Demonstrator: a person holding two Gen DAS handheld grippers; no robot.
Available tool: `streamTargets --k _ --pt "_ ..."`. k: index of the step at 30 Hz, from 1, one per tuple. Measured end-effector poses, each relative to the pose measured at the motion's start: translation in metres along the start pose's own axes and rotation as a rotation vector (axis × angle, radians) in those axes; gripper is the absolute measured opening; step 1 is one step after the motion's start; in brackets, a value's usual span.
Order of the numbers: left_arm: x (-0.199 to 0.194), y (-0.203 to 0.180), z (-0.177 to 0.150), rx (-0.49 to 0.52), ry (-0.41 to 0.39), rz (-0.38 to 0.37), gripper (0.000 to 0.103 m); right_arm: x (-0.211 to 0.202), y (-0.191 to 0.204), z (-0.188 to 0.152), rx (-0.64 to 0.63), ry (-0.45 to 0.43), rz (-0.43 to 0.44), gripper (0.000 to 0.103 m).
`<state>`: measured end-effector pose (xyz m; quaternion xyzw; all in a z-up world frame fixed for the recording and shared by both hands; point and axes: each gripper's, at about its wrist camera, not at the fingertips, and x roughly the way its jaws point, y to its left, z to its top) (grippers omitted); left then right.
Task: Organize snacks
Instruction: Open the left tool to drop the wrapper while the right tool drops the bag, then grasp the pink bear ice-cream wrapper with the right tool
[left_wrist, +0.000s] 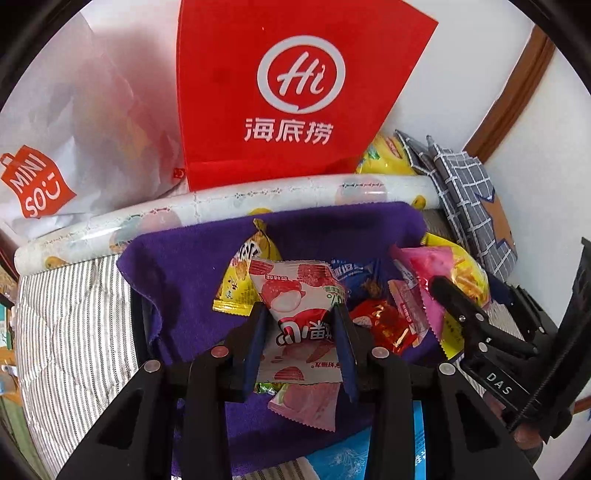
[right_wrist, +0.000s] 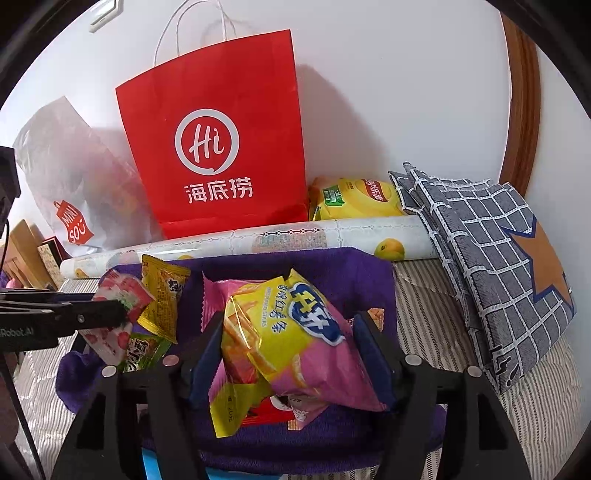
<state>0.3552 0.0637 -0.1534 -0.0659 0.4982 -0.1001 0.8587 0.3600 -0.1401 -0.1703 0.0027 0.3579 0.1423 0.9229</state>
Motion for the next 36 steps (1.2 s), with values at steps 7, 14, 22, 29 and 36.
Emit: streamTargets --k 7,14,22,29,36 --pt "0.008 -0.001 -0.002 -0.002 0.029 0.001 0.036 -0.008 0.007 0.001 -0.036 -0.025 -0.001 0.075" --pt "0.008 -0.004 -0.003 0.008 0.04 0.008 0.037 -0.019 0.008 0.005 -0.02 -0.044 -0.007 0.074" --pt "0.0 -0.01 -0.002 0.022 0.027 0.023 0.039 -0.057 -0.004 -0.008 0.035 -0.044 -0.031 0.074" --pt "-0.027 -0.025 -0.003 0.046 -0.007 0.03 0.052 -0.088 -0.009 -0.025 0.054 0.015 -0.096 0.082" --pt "-0.064 -0.036 -0.03 0.044 -0.055 0.017 0.059 -0.118 -0.005 -0.049 0.045 0.037 -0.195 0.086"
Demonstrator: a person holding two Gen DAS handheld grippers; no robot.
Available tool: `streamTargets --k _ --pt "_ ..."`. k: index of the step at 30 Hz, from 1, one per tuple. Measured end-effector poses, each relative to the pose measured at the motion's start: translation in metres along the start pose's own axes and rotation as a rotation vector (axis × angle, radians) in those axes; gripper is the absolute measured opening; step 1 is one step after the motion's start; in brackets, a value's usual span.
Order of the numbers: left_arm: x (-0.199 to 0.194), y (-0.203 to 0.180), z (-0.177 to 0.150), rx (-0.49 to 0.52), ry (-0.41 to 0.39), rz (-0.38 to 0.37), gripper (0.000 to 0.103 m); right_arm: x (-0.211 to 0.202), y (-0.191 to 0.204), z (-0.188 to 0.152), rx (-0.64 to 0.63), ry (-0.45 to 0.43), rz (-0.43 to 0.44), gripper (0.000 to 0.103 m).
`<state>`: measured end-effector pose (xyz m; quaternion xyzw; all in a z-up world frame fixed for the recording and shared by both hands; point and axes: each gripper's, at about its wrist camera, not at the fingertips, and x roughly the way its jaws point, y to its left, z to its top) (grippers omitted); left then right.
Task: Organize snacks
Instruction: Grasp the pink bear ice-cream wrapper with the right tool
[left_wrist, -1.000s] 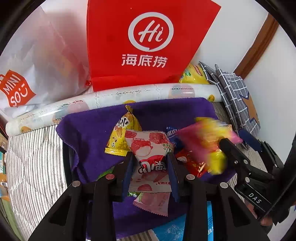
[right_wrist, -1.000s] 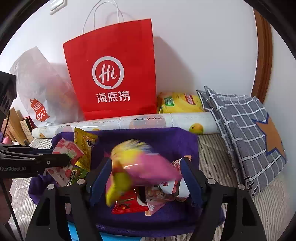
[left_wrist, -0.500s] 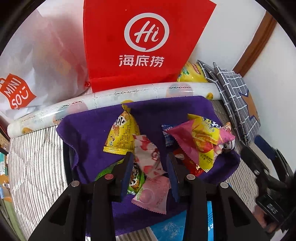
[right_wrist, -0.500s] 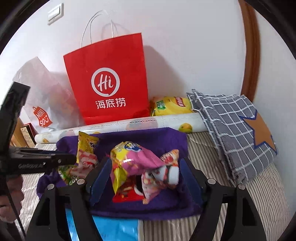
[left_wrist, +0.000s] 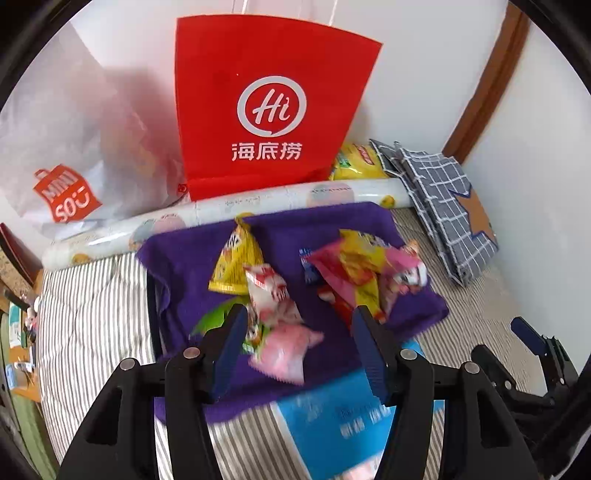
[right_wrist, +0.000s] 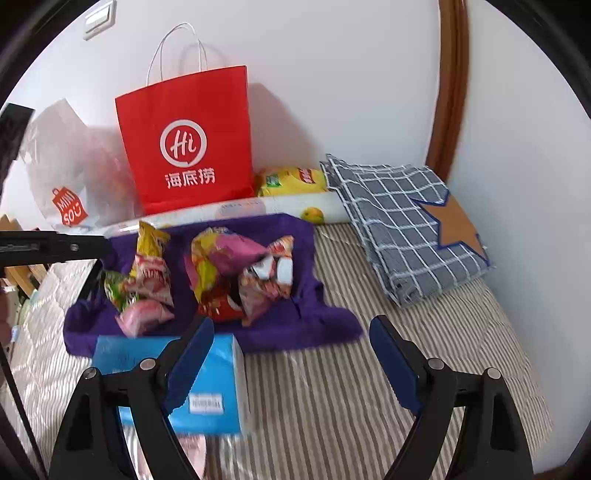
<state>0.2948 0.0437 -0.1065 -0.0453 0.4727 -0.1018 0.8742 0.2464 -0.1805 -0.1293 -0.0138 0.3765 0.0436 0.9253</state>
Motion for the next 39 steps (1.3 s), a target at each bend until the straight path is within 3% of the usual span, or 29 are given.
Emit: streamTargets --k 3,7,13,18,23,26,28,29,33,36,39 --pt "-0.015 -0.002 -0.02 0.001 0.006 0.01 0.059 -0.013 0.0 -0.011 0.013 0.007 -0.017 0.086" --pt "-0.035 0.0 -0.048 0.011 0.013 0.01 0.059 -0.034 0.005 -0.032 0.011 0.001 0.055 0.086" --pt "-0.055 0.016 -0.087 -0.036 0.014 0.039 0.059 -0.041 0.029 -0.073 0.007 0.134 0.151 0.084" --pt "-0.066 0.033 -0.116 -0.083 0.027 0.03 0.059 -0.046 0.047 -0.109 0.025 0.191 0.198 0.084" --pt "-0.074 0.042 -0.14 -0.099 0.036 0.026 0.059 -0.035 0.054 -0.132 0.146 0.252 0.271 0.084" --pt "-0.078 0.046 -0.151 -0.107 0.042 0.033 0.059 -0.024 0.058 -0.133 0.192 0.259 0.263 0.084" --pt "-0.079 0.048 -0.157 -0.11 0.045 0.038 0.059 -0.015 0.062 -0.133 0.202 0.265 0.245 0.072" --pt "-0.079 0.049 -0.16 -0.113 0.047 0.041 0.059 -0.011 0.064 -0.135 0.202 0.276 0.229 0.071" --pt "-0.073 0.05 -0.168 -0.128 0.064 0.044 0.059 -0.011 0.075 -0.139 0.11 0.222 0.113 0.037" --pt "-0.063 0.043 -0.172 -0.131 0.081 0.032 0.059 -0.011 0.07 -0.143 0.056 0.21 0.093 0.024" --pt "-0.052 0.029 -0.174 -0.113 0.094 0.01 0.059 -0.014 0.052 -0.144 0.07 0.232 0.13 0.022"
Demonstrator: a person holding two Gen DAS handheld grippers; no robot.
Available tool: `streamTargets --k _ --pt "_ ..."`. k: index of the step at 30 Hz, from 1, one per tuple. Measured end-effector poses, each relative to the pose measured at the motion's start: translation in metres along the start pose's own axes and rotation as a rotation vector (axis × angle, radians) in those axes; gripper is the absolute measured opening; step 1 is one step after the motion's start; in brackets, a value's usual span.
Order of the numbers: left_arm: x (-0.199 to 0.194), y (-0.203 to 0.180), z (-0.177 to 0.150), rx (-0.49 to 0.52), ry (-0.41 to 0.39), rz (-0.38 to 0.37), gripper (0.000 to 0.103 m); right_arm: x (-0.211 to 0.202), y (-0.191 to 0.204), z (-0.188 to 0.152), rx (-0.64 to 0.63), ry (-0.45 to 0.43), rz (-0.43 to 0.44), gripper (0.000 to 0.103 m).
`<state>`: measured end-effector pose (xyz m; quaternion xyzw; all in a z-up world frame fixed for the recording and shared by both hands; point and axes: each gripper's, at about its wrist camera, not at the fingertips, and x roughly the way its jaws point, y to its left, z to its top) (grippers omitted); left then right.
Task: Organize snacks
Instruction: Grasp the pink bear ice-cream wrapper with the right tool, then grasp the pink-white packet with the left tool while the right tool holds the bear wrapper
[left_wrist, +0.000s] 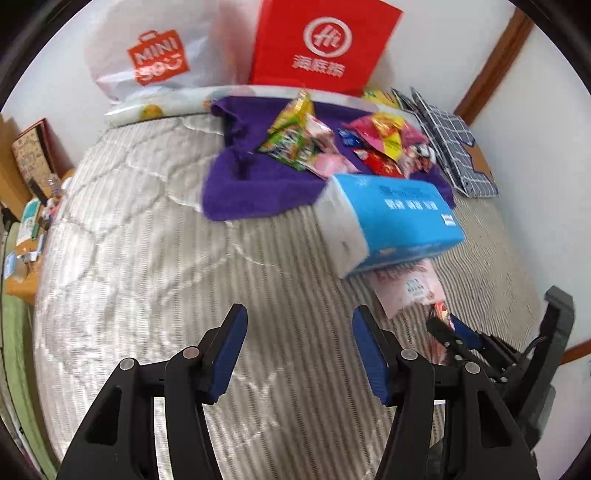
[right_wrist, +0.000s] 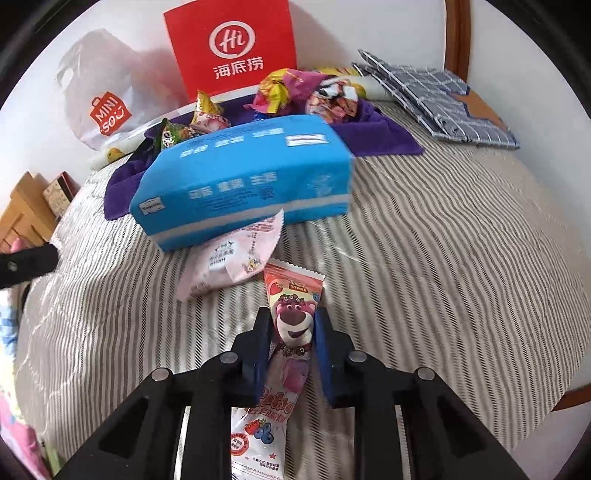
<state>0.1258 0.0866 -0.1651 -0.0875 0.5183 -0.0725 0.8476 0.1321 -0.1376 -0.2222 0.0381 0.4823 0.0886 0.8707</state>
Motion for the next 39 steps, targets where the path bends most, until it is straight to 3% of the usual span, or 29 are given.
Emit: streamTargets --k 6,10,16,20,22,26,32,36,39 --pt "0.027 -0.036 -0.003 0.068 0.019 -0.067 0.059 -0.016 -0.033 0.001 0.006 -0.03 -0.018 0.022" --pt "0.04 -0.059 0.002 0.113 0.023 -0.159 0.059 -0.027 -0.059 0.003 0.024 -0.066 -0.034 0.022" --pt "0.071 -0.074 0.013 0.093 0.042 -0.128 0.059 -0.035 -0.088 0.004 0.054 -0.087 -0.032 0.022" --pt "0.089 -0.081 0.006 0.091 0.094 -0.175 0.059 -0.034 -0.099 0.004 0.073 -0.087 -0.021 0.022" --pt "0.09 -0.091 0.002 0.132 0.08 -0.169 0.058 -0.032 -0.1 0.004 0.079 -0.084 -0.015 0.022" --pt "0.09 -0.102 -0.001 0.167 0.139 -0.262 0.053 -0.029 -0.103 0.004 0.083 -0.083 0.001 0.022" --pt "0.075 -0.121 0.008 0.254 0.032 -0.175 0.053 -0.028 -0.112 0.003 0.098 -0.084 0.018 0.022" --pt "0.085 -0.14 0.019 0.331 0.021 -0.184 0.053 -0.027 -0.12 0.002 0.116 -0.08 0.021 0.022" --pt "0.104 -0.147 0.022 0.361 0.059 -0.171 0.053 -0.028 -0.124 0.0 0.125 -0.082 0.037 0.022"
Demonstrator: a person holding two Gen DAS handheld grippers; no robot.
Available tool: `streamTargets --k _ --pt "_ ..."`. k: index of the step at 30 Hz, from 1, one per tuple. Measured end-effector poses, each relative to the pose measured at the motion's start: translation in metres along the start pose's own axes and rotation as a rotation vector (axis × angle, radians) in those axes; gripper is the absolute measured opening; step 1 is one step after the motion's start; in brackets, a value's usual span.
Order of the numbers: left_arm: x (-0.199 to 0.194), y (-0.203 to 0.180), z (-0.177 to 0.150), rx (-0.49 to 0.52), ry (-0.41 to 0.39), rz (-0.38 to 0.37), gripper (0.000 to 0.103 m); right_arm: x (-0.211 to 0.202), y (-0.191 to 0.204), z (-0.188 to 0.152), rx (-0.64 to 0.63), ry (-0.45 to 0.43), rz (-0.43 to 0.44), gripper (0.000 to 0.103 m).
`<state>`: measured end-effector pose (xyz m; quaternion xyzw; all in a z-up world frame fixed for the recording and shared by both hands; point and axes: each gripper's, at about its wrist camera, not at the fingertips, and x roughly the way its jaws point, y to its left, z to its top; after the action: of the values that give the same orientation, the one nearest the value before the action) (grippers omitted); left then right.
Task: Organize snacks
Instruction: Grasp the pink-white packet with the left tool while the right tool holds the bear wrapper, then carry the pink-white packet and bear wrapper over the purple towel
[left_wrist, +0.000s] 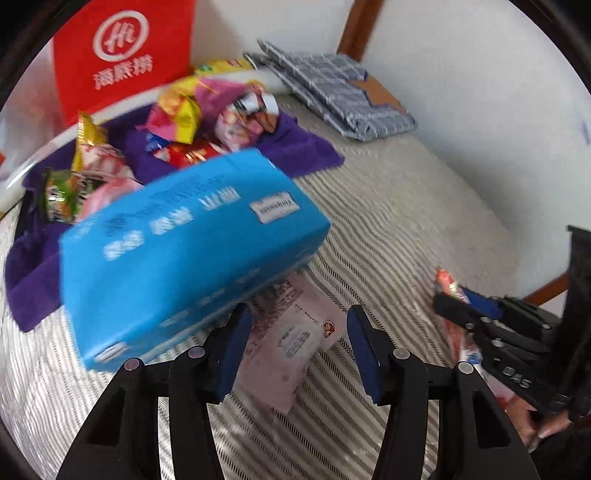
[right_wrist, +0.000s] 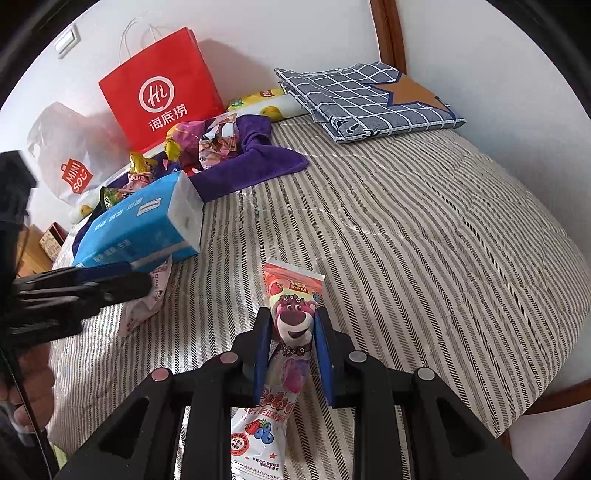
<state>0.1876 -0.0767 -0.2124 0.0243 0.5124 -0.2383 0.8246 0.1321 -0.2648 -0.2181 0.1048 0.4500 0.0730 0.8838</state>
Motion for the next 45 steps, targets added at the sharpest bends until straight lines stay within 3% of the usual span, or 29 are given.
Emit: streamTargets --k 3,6,9,15,16,18,20,28,31,45 --pt "0.009 0.001 -0.004 -0.007 0.023 -0.004 0.053 -0.002 -0.002 -0.001 0.002 -0.008 0.013 0.022" --pt "0.007 0.004 -0.013 -0.031 0.036 -0.055 0.053 -0.004 -0.005 -0.001 0.005 -0.012 0.014 0.022" --pt "0.003 0.001 -0.021 -0.017 0.033 -0.046 0.055 -0.003 -0.005 0.0 0.001 -0.012 0.016 0.022" --pt "0.011 -0.014 -0.018 -0.002 0.008 0.059 0.054 -0.003 -0.002 0.001 -0.007 -0.01 0.016 0.022" --pt "0.014 -0.019 -0.017 0.022 0.005 0.1 0.046 -0.004 -0.001 0.001 -0.01 -0.012 0.015 0.022" --pt "0.015 -0.029 -0.02 0.091 -0.002 0.176 0.04 -0.006 -0.001 0.001 -0.014 -0.013 0.011 0.022" --pt "0.01 -0.03 -0.023 0.109 -0.003 0.181 0.035 -0.009 0.0 0.002 -0.019 -0.018 0.008 0.022" --pt "-0.029 -0.011 -0.031 -0.008 -0.046 0.138 0.034 -0.022 0.02 0.01 -0.073 -0.048 -0.006 0.022" --pt "-0.047 0.001 -0.035 -0.065 -0.061 0.084 0.034 -0.026 0.033 0.014 -0.101 -0.061 -0.007 0.022" --pt "-0.116 0.042 -0.035 -0.184 -0.181 0.11 0.034 -0.039 0.091 0.046 -0.21 -0.128 0.007 0.022"
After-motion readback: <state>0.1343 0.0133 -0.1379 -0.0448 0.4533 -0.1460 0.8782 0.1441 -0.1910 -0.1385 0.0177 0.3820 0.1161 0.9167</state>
